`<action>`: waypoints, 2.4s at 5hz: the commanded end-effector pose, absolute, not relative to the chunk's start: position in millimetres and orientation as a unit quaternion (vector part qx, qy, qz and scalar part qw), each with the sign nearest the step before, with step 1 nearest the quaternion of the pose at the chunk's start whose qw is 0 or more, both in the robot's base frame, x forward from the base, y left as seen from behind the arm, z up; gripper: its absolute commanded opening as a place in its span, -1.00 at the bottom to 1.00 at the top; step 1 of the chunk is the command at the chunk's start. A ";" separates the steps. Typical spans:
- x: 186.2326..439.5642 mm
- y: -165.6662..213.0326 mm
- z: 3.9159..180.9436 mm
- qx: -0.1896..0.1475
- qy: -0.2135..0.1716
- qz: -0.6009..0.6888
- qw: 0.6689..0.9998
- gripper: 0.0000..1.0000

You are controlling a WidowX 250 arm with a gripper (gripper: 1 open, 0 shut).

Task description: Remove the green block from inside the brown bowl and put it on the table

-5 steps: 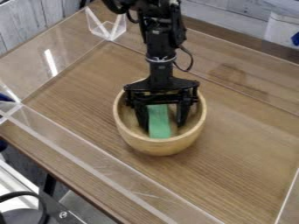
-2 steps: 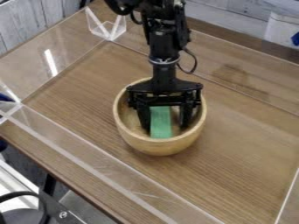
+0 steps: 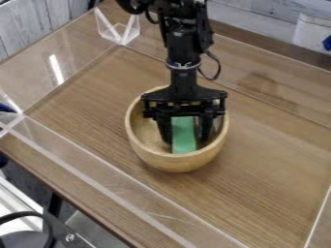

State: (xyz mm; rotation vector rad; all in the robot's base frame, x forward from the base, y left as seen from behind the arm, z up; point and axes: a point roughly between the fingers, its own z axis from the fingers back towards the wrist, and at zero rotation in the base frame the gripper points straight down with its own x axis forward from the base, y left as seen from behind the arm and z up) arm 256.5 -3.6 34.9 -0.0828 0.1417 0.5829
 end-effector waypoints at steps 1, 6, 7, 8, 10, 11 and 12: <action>267.2 -10.0 54.2 -0.054 0.041 0.274 0.959 -1.00; 277.3 -58.9 70.1 -0.074 0.043 0.205 0.975 -1.00; 283.0 -88.1 69.3 -0.077 0.048 0.173 0.981 -1.00; 284.4 -117.3 65.3 -0.076 0.055 0.134 0.987 -1.00; 281.5 -93.2 62.6 -0.070 0.055 0.157 0.984 -1.00; 280.7 -92.0 62.9 -0.068 0.056 0.156 0.984 -1.00; 280.1 -91.2 64.3 -0.068 0.057 0.155 0.984 -1.00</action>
